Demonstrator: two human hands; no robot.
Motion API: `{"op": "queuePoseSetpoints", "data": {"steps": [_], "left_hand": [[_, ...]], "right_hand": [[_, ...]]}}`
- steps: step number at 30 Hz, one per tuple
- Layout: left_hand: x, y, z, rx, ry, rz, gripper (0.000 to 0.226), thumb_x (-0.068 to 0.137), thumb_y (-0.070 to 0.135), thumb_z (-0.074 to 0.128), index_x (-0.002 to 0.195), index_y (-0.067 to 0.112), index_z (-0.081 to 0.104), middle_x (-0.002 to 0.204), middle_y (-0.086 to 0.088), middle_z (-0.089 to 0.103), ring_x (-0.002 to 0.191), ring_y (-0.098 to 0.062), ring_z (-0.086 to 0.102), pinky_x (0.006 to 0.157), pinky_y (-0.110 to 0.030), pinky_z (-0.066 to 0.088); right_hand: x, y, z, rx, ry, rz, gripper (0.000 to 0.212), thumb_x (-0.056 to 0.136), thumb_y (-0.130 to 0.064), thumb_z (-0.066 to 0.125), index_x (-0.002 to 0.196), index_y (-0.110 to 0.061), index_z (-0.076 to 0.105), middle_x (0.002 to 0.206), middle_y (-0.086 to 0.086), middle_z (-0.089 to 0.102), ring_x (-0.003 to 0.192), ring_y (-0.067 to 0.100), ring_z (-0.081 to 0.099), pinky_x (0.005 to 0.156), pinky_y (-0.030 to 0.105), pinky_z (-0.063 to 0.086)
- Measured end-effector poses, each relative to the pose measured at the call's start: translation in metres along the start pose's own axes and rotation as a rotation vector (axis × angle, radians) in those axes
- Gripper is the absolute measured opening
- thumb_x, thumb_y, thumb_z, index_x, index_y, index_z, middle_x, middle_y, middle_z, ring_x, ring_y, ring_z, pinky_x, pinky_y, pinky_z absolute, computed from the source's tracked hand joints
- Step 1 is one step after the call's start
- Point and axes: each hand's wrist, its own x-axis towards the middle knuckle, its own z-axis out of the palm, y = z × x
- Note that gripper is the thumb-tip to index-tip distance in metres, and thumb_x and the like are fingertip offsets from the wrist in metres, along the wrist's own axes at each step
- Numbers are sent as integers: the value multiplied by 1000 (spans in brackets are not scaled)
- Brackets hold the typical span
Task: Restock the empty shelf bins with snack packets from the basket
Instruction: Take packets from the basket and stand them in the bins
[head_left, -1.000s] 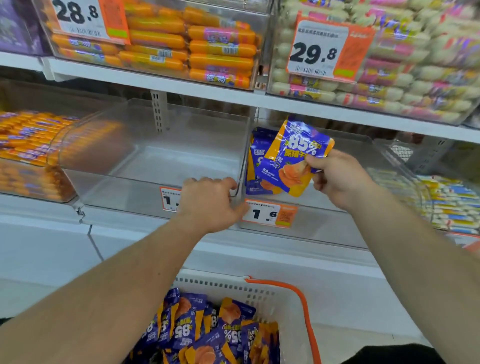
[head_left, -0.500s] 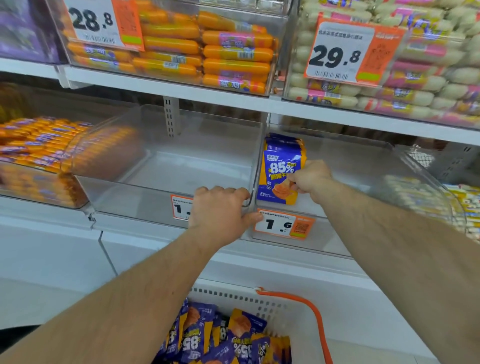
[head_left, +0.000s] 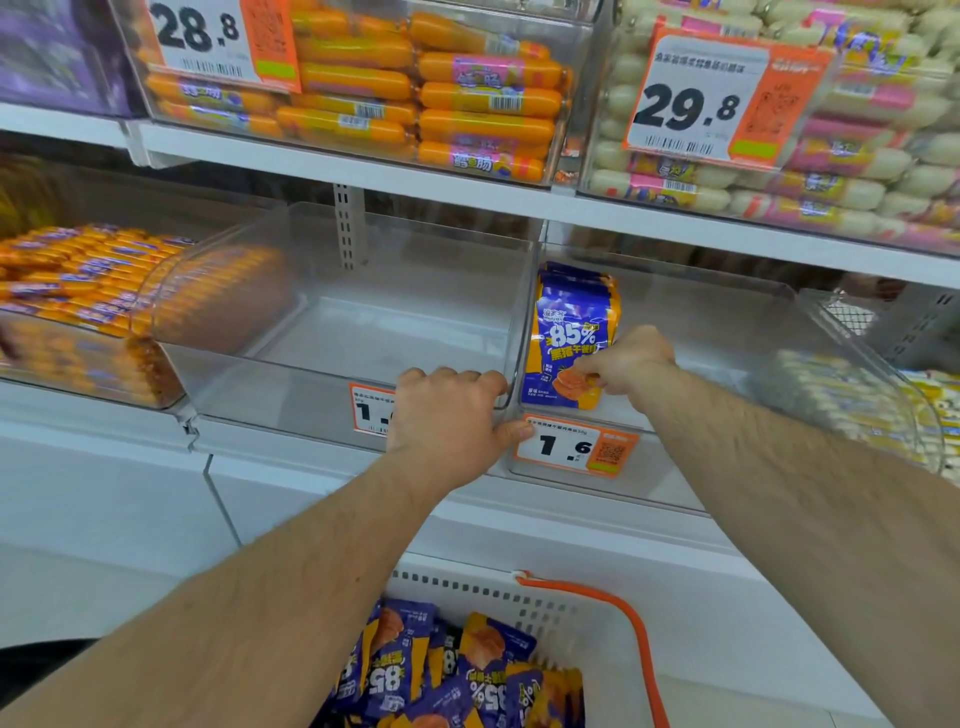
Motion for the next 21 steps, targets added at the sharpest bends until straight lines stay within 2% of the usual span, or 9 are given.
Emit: {"op": "queuePoseSetpoints", "data": {"steps": [4, 8, 10, 12, 14, 16, 17, 19, 21], "left_hand": [[-1, 1, -4, -15, -25, -1, 59, 85, 77, 38, 116, 30, 54, 103, 7, 67, 98, -18, 62, 85, -36, 42], [-2, 1, -7, -26, -66, -10, 58, 85, 76, 39, 115, 29, 54, 104, 7, 67, 100, -18, 61, 85, -37, 40], [0, 1, -12, -62, -121, -4, 59, 86, 75, 40, 119, 29, 53, 110, 7, 66, 104, -18, 60, 88, -37, 39], [0, -2, -19, -167, -167, 20, 62, 86, 72, 45, 129, 27, 49, 124, 5, 59, 116, -20, 53, 96, -39, 37], [-15, -9, -26, -288, -125, 70, 72, 86, 65, 54, 141, 21, 40, 139, -1, 44, 129, -24, 40, 107, -40, 29], [-44, -19, -33, -312, -27, 144, 79, 84, 61, 58, 145, 16, 35, 144, -5, 35, 132, -28, 34, 111, -40, 24], [-60, -26, -35, -294, -44, 180, 80, 84, 61, 57, 146, 15, 33, 145, -6, 33, 133, -29, 33, 112, -41, 24], [-89, -39, -32, -248, -259, 225, 78, 87, 58, 54, 149, 19, 26, 149, -4, 29, 136, -27, 29, 113, -42, 23], [-106, -50, -22, -220, -555, 231, 74, 89, 55, 54, 150, 24, 24, 150, -2, 30, 137, -25, 30, 112, -42, 27]], "right_hand": [[-6, -1, -3, -36, -14, 15, 45, 67, -35, 89, 90, -11, 59, 95, 7, 70, 88, 22, 69, 82, 40, 59], [-34, -11, -13, -252, 101, -107, 32, 75, -36, 81, 89, -17, 60, 92, 4, 68, 83, 23, 65, 66, 31, 49], [-61, -19, -14, -482, 244, -293, 25, 81, -35, 70, 98, -19, 59, 98, 2, 65, 88, 27, 63, 69, 30, 43], [-88, -23, -12, -547, 373, -533, 18, 85, -31, 62, 97, -17, 59, 97, 4, 62, 89, 30, 62, 70, 31, 37], [-113, -20, -6, -417, 510, -835, 10, 81, -25, 58, 80, -15, 60, 80, 4, 61, 75, 31, 60, 66, 31, 31], [-132, -6, 5, -245, 592, -1089, 12, 74, -24, 53, 67, -15, 55, 65, 4, 57, 61, 30, 55, 59, 30, 33], [-140, 5, 16, -189, 560, -1151, 12, 73, -24, 52, 65, -14, 54, 63, 4, 56, 60, 30, 54, 57, 31, 36], [-154, 34, 45, -174, 357, -1158, 12, 72, -23, 52, 66, -13, 54, 63, 4, 54, 60, 29, 54, 56, 33, 41], [-162, 59, 78, -325, -39, -1009, 8, 76, -21, 55, 70, -15, 55, 70, 3, 57, 66, 29, 57, 57, 33, 46]]}}
